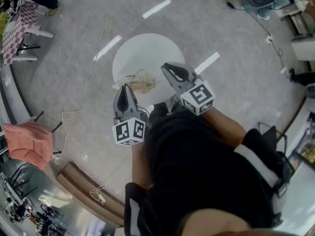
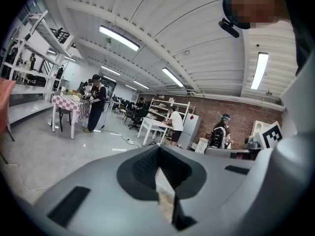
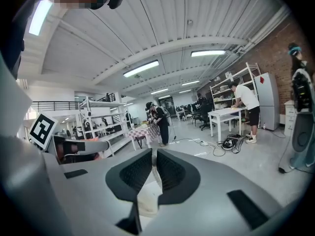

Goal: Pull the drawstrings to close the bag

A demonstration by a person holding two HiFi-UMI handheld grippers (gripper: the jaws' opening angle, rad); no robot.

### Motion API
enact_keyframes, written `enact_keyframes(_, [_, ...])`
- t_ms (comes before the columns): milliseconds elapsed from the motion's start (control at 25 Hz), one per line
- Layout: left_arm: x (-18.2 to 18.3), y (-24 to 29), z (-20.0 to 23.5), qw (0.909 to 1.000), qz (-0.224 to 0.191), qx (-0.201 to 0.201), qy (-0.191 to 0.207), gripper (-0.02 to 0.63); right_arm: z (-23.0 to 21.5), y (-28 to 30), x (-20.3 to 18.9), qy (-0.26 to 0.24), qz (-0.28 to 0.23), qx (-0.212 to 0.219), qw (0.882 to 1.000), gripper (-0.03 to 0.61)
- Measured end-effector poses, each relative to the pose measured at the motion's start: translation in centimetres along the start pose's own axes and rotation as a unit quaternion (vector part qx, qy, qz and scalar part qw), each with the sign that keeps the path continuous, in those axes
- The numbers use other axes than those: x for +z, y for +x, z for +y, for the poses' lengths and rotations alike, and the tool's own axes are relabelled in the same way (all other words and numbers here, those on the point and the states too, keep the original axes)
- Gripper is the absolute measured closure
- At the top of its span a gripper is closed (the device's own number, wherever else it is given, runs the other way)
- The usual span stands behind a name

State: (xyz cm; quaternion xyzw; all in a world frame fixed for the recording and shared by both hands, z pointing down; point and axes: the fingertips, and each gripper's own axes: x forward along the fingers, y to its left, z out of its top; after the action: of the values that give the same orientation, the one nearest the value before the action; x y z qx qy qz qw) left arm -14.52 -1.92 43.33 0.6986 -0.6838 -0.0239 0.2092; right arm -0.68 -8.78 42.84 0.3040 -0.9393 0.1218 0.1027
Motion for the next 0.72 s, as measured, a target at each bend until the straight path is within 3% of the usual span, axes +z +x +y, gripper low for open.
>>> enact_keyframes(320, [-0.4,0.3,-2.4,0.9997,-0.002,-0.01,0.021,0.615,-0.2,-0.6,0.3,-0.005,-0.012,-0.003,1.0,0.552])
enact_keyframes(720, [-0.5,0.2,-2.7,0.9997,-0.001,-0.017,0.016,0.615,-0.1,-1.1,0.7,-0.014,-0.017,-0.004,1.0,0.552])
